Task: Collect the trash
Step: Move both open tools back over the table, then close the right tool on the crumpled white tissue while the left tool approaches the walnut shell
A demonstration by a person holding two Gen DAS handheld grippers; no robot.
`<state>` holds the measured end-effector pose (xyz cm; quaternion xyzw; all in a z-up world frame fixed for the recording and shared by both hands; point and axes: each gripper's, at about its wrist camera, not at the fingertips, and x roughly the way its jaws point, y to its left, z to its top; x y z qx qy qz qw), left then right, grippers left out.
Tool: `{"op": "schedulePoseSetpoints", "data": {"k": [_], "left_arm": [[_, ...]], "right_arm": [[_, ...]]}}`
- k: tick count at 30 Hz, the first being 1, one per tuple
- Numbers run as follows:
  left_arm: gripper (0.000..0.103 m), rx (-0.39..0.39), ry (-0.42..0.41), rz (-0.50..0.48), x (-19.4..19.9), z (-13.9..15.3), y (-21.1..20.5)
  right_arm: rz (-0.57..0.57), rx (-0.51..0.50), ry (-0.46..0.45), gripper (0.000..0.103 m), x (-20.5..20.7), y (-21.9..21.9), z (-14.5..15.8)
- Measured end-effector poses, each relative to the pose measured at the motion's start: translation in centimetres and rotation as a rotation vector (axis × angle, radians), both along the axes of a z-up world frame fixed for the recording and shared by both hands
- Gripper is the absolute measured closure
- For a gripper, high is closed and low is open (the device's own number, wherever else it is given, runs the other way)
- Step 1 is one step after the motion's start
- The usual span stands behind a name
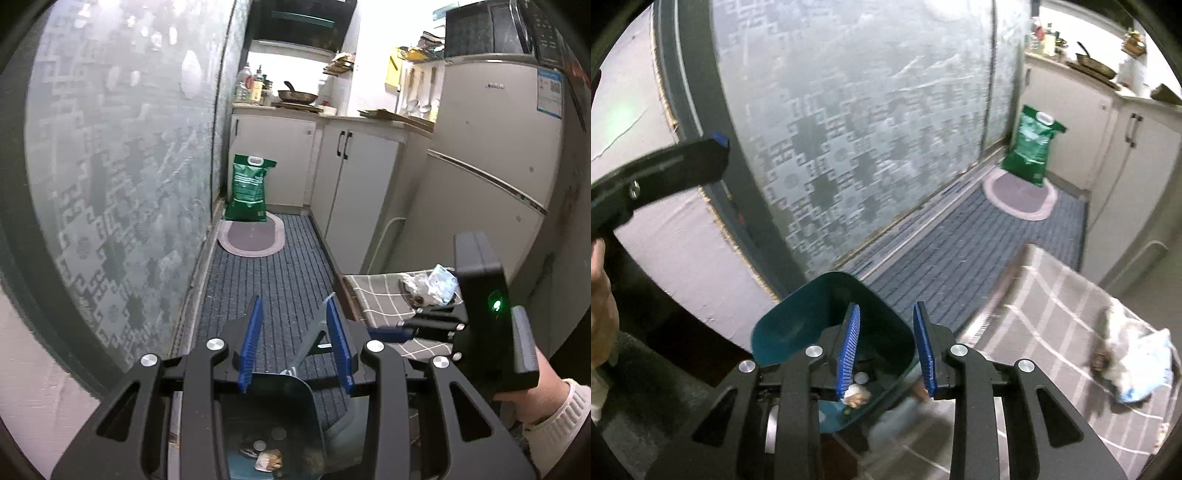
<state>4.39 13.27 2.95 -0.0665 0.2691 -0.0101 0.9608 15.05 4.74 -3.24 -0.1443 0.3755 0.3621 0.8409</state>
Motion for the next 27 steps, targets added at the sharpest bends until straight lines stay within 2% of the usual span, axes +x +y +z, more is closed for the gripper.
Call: {"op": "schedulePoseSetpoints", "data": {"k": [4, 7, 8, 14, 21, 27], "left_arm": [[0.064, 0.005, 0.010, -0.021, 1.0, -0.4, -1.6], [0.064, 0.008, 0.021, -0.031, 1.7, -0.8, -2.5], [0.064, 0.007, 0.025, -0.034, 1.9, -0.9, -2.7], [0.064, -0.010, 0.051, -0.063, 3.6, -1.8, -4.5], [0.064, -0.033, 0.097, -0.086, 6.1, -3.5, -6.5], [0.063, -0.039, 0.125, -0.119, 7.5, -4.4, -8.3]], "right_arm": [[-0.055, -0.012, -0.034, 0.073, 0.6, -2.8, 0.4], [-0.096, 0.006, -0.049, 0.061, 1.1, -5.1, 0.7], [-0.108, 0.009, -0.057, 0.061, 1.2, -5.6, 0.8], [-0.202, 0.017, -0.075, 0.061, 2.1, -9.6, 1.2], [-0.285, -0.060, -0.113, 0.061, 2.6, -13.1, 1.1], [-0.285, -0.108, -0.109, 0.061, 4.1, -13.7, -0.6]]}}
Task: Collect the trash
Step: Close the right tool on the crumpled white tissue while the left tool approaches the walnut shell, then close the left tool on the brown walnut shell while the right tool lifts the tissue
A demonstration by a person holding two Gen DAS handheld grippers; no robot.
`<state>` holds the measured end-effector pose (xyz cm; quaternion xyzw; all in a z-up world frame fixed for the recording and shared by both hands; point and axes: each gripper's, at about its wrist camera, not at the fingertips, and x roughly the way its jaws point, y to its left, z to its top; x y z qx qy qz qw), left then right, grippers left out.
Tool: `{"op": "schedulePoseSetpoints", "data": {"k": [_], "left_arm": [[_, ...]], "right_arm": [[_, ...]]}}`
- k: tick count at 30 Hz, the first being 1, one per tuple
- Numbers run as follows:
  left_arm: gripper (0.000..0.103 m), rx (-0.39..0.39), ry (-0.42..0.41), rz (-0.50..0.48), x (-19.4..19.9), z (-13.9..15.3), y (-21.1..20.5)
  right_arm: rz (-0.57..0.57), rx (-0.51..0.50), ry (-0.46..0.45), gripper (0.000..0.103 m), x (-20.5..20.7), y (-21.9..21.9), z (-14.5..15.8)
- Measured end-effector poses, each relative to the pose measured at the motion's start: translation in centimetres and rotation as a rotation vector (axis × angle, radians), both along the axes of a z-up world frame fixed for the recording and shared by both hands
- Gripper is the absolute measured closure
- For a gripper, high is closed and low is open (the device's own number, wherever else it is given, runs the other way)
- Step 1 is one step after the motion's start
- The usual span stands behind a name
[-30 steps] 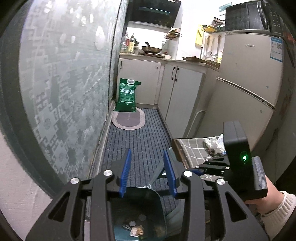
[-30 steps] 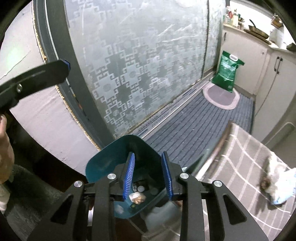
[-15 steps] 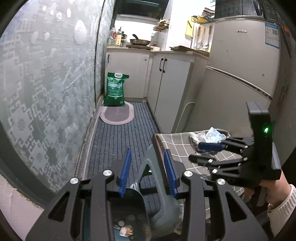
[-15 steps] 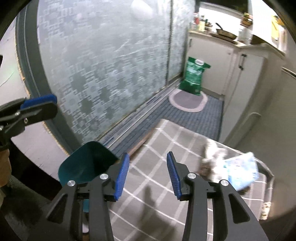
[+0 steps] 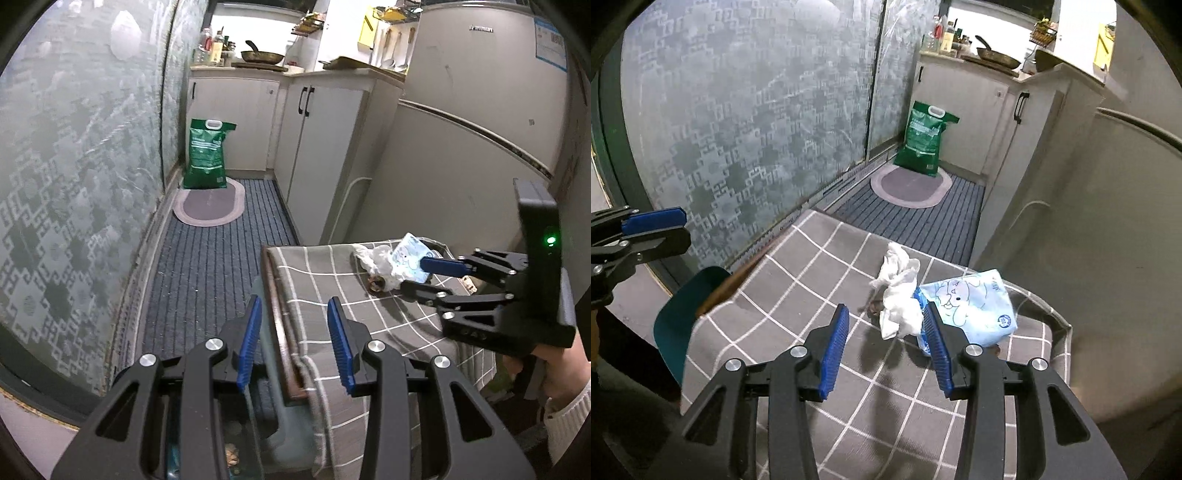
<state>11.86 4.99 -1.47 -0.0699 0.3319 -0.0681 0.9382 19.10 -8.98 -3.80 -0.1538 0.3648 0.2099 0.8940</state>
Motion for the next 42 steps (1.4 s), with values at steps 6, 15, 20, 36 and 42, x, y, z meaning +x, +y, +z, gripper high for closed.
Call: {"op": "schedulePoseSetpoints", "data": {"k": [6, 15, 20, 36, 42], "left_arm": [[0.063, 0.007, 0.019, -0.037, 1.0, -0.7, -2.1], [0.063, 0.040, 0.075, -0.095, 2.3, -2.4, -4.8], [0.063, 0.049, 0.102, -0.124, 2.9, -3.4, -6.1], [0.057, 0.079, 0.110, -0.176, 5.5, -5.2, -10.5], [0.060, 0.106, 0.126, -0.141, 7.1, -6.1, -11.3]], "right_arm": [[-0.005, -0.046, -0.005, 0.061, 1.4, 0.2, -2.1], [0.035, 0.064, 0.037, 0.092, 1.8, -1.6, -1.4], [0.075, 0.154, 0.079, 0.092, 0.7, -3.0, -0.8], [0.039, 0.284, 0.048, 0.092, -1.7, -10.1, 1.5], [0.030, 0.302, 0.051, 0.092, -2.0, -11.8, 1.4]]}}
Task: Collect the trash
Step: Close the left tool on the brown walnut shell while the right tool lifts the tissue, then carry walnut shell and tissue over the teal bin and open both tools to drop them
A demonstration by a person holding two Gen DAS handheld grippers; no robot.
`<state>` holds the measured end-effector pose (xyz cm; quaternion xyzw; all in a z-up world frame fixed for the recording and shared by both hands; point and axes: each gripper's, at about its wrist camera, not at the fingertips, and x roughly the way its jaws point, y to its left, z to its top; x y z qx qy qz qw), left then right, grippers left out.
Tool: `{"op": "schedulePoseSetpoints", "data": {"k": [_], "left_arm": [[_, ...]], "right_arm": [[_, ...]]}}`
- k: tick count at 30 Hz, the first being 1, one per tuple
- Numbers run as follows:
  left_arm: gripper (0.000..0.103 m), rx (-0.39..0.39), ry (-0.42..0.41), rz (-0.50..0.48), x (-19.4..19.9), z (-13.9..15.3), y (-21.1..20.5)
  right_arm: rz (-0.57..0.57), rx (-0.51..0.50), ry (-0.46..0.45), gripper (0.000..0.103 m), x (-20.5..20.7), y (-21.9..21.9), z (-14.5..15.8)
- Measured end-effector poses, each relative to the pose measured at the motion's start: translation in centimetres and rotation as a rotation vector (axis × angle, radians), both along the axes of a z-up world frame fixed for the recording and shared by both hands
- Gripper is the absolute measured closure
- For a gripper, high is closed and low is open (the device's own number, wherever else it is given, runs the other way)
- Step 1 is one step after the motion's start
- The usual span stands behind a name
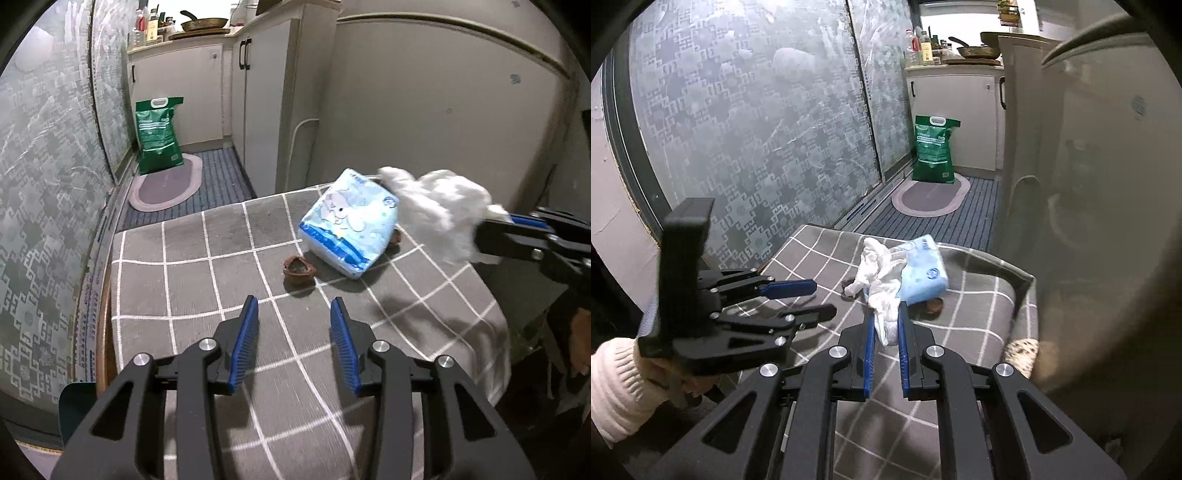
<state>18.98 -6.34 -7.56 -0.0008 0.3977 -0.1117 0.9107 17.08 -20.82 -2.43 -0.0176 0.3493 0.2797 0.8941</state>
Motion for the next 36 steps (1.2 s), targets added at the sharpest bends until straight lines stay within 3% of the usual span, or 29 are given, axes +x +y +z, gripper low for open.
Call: {"op": "schedulePoseSetpoints", "data": {"k": [17, 19, 21, 36], "left_arm": [[0.069, 0.063, 0.013, 0.053, 3.0, -0.3, -1.9], [0.071, 0.070, 0.016, 0.061, 3.3, -0.3, -2.0], [0.080, 0.073, 0.018, 0.069, 3.4, -0.2, -1.9], [0.080, 0.004, 0.026, 0.050, 0.8, 0.6, 0.4]], "right_arm": [[0.007, 0.009, 0.024, 0.092, -1.1, -2.2, -0.9], [0.007, 0.010, 0.030, 0.092, -1.1, -2.2, -1.0], [0.007, 0.011, 0.035, 0.092, -1.0, -2.3, -1.1], [0.045, -0.005, 0.036, 0.092, -0.6, 0.9, -0.3]]}}
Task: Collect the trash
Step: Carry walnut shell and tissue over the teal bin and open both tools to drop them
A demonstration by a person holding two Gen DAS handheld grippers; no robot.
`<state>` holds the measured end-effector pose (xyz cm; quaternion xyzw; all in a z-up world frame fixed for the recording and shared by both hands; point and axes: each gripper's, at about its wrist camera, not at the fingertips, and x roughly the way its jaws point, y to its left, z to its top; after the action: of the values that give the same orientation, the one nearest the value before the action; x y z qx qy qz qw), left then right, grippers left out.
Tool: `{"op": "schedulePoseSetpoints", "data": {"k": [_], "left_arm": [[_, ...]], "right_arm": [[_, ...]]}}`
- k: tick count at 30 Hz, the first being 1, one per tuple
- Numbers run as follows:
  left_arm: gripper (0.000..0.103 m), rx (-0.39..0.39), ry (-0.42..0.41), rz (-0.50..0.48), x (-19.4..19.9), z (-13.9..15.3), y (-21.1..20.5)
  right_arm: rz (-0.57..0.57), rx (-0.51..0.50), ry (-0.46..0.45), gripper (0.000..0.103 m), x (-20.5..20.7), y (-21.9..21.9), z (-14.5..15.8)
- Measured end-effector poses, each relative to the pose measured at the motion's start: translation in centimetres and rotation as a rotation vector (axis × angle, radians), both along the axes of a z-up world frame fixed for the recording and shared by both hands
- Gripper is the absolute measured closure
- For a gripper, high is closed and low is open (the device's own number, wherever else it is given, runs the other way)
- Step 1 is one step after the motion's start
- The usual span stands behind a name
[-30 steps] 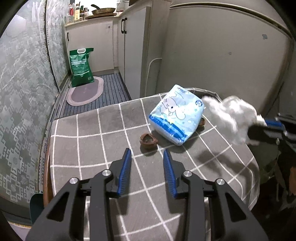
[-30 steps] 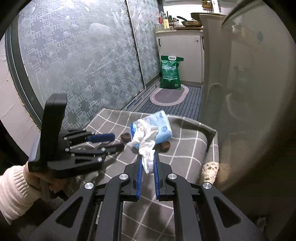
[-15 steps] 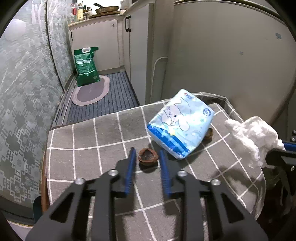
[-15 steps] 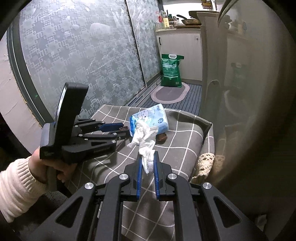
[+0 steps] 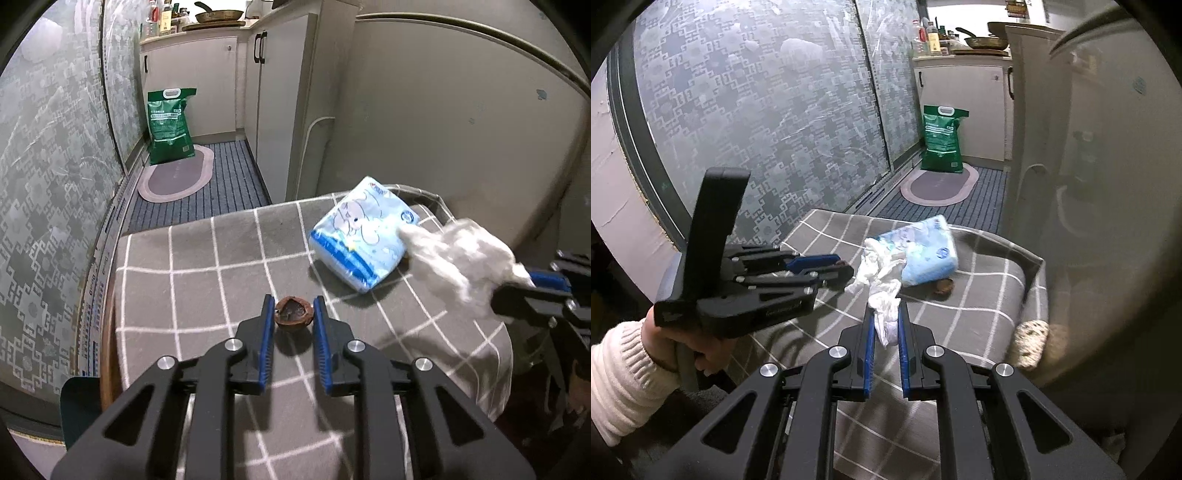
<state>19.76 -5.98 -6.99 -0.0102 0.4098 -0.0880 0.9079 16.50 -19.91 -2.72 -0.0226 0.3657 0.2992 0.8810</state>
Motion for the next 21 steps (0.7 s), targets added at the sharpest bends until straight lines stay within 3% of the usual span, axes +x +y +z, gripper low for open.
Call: {"op": "schedulePoseSetpoints", "data": {"k": [8, 21], "left_arm": [[0.080, 0.009, -0.015, 0.004, -2.2, 1.0, 2.6], [0.080, -0.031, -0.063, 0.110, -5.8, 3.6, 10.3]], "right_arm": [[0.045, -0.004, -0.010, 0.092, 0.2, 4.0, 1.0], [0.120, -0.013, -0.017, 0.092, 0.1, 10.3, 1.8]]}}
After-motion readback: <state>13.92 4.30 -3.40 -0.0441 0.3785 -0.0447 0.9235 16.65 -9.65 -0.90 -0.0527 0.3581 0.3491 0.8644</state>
